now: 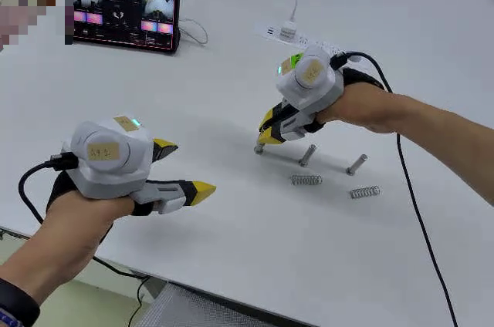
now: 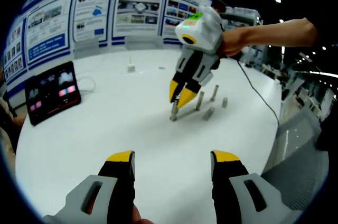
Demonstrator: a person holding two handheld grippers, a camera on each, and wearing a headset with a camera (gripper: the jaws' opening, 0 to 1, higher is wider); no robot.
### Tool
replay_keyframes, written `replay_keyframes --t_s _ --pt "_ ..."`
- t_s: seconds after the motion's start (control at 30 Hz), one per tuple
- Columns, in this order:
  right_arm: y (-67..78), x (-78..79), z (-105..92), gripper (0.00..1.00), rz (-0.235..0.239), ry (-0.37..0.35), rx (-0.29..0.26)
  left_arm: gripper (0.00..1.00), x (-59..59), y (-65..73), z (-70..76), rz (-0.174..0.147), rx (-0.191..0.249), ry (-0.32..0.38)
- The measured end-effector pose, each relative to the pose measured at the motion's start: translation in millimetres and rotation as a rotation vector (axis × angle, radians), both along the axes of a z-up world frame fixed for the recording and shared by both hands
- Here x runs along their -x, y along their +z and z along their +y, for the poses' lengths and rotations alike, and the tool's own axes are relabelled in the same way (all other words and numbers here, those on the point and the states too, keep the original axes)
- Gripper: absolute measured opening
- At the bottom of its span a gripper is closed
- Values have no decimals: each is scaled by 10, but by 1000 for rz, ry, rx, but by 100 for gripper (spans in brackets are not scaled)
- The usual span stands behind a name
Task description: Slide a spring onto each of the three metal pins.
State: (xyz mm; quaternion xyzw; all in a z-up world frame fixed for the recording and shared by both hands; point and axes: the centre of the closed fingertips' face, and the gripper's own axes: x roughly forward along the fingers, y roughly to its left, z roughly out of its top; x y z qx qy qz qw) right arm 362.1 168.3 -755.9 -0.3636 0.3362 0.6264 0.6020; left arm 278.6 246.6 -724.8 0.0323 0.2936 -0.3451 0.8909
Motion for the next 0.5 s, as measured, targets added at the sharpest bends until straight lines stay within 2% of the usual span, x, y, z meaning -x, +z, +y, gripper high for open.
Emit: replay_keyframes --t_s 0.5 --pt "-128 -5 -24 13 12 3 21 58 -17 -42 34 4 -3 8"
